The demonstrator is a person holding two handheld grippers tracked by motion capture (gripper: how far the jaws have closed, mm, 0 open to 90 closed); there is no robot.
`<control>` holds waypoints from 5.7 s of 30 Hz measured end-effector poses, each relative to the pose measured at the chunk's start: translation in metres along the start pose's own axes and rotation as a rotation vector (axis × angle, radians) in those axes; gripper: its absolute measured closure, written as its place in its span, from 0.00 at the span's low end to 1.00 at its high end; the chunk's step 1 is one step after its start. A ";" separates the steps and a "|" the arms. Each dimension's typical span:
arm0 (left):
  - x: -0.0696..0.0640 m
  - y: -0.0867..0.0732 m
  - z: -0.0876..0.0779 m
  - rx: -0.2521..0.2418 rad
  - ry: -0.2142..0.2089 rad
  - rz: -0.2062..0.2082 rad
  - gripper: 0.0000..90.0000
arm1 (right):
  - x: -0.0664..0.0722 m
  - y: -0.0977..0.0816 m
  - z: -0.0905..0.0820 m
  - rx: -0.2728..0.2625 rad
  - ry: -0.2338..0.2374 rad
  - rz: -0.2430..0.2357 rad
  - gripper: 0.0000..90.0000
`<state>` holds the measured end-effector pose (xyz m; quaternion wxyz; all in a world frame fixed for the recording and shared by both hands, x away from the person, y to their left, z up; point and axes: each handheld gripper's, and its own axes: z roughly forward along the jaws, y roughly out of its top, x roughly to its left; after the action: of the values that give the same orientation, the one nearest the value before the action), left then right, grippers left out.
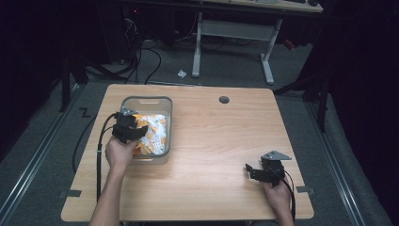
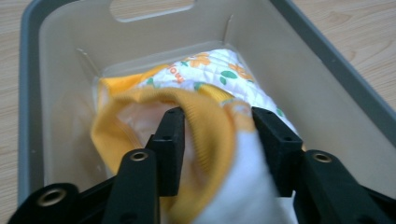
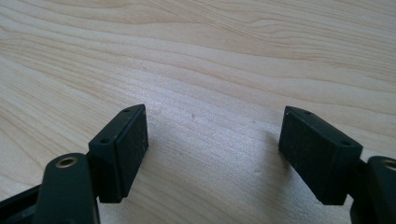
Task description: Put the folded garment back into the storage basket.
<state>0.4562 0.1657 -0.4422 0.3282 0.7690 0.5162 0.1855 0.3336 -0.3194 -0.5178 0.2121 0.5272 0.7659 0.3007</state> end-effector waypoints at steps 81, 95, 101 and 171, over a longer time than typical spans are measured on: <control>-0.099 -0.013 -0.059 -0.258 -0.258 0.101 0.43 | 0.000 0.000 0.000 0.000 -0.001 0.000 0.27; -0.110 -0.022 -0.058 -0.248 -0.294 0.105 0.43 | 0.000 0.000 0.000 0.000 -0.001 -0.001 0.27; -0.114 -0.026 -0.055 -0.237 -0.309 0.101 0.43 | 0.000 0.000 0.000 0.000 -0.001 0.000 0.27; -0.168 -0.069 0.012 -0.063 -0.414 0.130 0.44 | 0.000 0.000 0.000 0.001 -0.001 0.001 0.27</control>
<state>0.3505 0.0250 -0.4898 0.4385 0.8116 0.3812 0.0606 0.3335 -0.3193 -0.5177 0.2123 0.5278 0.7656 0.3003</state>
